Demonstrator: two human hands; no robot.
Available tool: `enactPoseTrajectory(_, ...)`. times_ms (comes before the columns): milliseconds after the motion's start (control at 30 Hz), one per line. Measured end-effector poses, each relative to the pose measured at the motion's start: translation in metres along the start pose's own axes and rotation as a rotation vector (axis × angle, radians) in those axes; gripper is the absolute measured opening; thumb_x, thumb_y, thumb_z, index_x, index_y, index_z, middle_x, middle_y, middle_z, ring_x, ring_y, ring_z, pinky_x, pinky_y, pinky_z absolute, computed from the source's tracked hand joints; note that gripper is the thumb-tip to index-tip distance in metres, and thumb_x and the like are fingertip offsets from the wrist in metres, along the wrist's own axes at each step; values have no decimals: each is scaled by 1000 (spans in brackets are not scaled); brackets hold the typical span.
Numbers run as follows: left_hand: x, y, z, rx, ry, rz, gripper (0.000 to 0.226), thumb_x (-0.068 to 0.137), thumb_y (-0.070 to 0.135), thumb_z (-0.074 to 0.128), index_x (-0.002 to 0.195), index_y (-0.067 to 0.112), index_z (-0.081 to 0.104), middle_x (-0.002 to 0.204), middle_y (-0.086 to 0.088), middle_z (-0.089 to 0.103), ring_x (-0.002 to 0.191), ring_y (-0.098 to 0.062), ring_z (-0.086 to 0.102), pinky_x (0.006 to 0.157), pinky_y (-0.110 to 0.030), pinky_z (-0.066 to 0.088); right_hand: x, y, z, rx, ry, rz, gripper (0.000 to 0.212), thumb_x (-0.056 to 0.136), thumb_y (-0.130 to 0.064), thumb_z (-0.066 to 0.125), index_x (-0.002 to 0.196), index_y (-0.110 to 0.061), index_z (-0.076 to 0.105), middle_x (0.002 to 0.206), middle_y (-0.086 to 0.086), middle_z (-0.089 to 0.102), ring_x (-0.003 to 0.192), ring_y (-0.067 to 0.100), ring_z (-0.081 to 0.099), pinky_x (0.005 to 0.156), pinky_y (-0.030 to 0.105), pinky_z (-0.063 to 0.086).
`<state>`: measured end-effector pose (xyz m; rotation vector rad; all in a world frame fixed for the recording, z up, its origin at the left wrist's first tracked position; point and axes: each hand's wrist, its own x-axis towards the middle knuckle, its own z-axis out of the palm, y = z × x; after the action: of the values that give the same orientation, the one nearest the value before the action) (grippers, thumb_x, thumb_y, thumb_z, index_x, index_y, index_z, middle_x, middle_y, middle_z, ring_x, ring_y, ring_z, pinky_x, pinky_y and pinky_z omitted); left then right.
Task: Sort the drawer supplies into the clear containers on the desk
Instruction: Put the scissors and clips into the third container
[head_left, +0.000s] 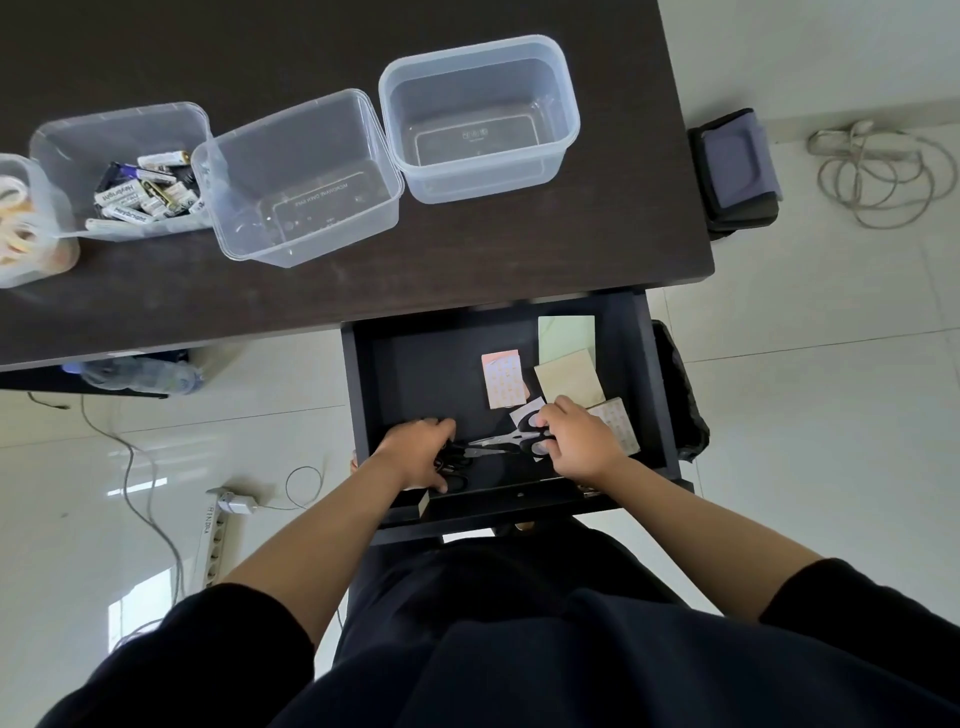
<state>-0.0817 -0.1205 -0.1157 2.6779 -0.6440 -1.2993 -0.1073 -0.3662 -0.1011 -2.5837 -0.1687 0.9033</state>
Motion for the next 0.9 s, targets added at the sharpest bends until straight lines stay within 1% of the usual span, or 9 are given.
enactPoseTrajectory(100, -1, 2, 2, 44, 10, 9, 63, 65, 30, 84, 111, 13, 45, 111, -8, 59, 100, -27, 58, 78, -35, 46, -1, -1, 0, 0, 2, 2, 32, 90, -16, 53, 122, -12, 51, 120, 8, 48, 104, 26, 54, 73, 30, 39)
enactPoseTrajectory(233, -4, 1, 3, -98, 69, -24, 55, 69, 26, 81, 105, 13, 41, 99, -8, 62, 90, -27, 61, 71, -35, 46, -2, 0, 0, 30, -2, 16, 31, 90, -15, 54, 121, -15, 52, 119, 6, 48, 105, 26, 57, 78, 35, 47)
enactPoseTrajectory(333, -5, 3, -1, -170, 108, -66, 52, 71, 26, 78, 103, 16, 40, 93, -5, 62, 82, -26, 61, 65, -33, 47, -3, -1, -2, 28, 4, 19, 31, 90, -15, 54, 121, -16, 51, 119, 5, 48, 104, 25, 57, 77, 34, 46)
enactPoseTrajectory(467, -9, 6, -7, -275, 156, -116, 49, 72, 25, 77, 97, 20, 36, 84, 1, 57, 74, -22, 57, 62, -29, 42, -6, -2, -3, 43, 27, 24, 32, 90, -15, 53, 122, -16, 51, 119, 4, 46, 101, 24, 56, 70, 30, 41)
enactPoseTrajectory(567, -12, 7, -13, -385, 191, -144, 50, 73, 23, 77, 98, 23, 33, 82, 2, 56, 70, -17, 56, 62, -29, 42, -9, -3, -5, 94, 56, 26, 32, 90, -12, 51, 121, -16, 50, 119, 3, 44, 101, 23, 57, 73, 34, 48)
enactPoseTrajectory(667, -16, 8, -25, -578, 228, -134, 52, 74, 18, 78, 102, 22, 34, 82, 1, 53, 69, -14, 53, 62, -29, 42, -9, -6, -12, 165, 128, 33, 31, 89, -7, 50, 119, -11, 52, 121, 4, 43, 98, 21, 57, 75, 29, 45)
enactPoseTrajectory(767, -24, 6, -40, -735, 297, -92, 46, 79, 11, 71, 103, 24, 34, 82, -2, 53, 71, -16, 51, 61, -26, 44, -9, -13, -21, 232, 240, 44, 28, 88, -4, 53, 116, -8, 53, 119, 7, 43, 88, 21, 59, 75, 24, 44)
enactPoseTrajectory(833, -32, 4, -54, -812, 358, -65, 44, 81, 9, 68, 104, 26, 35, 90, -2, 55, 75, -17, 55, 62, -25, 45, -8, -21, -29, 294, 324, 53, 28, 88, -2, 56, 115, -7, 55, 114, 5, 43, 83, 14, 56, 76, 19, 42)
enactPoseTrajectory(900, -42, 0, -70, -857, 421, -49, 43, 82, 7, 66, 107, 26, 37, 98, 0, 57, 80, -17, 58, 66, -27, 49, -6, -32, -40, 379, 422, 57, 27, 87, 1, 58, 112, -5, 56, 109, 2, 41, 80, 6, 53, 82, 19, 45)
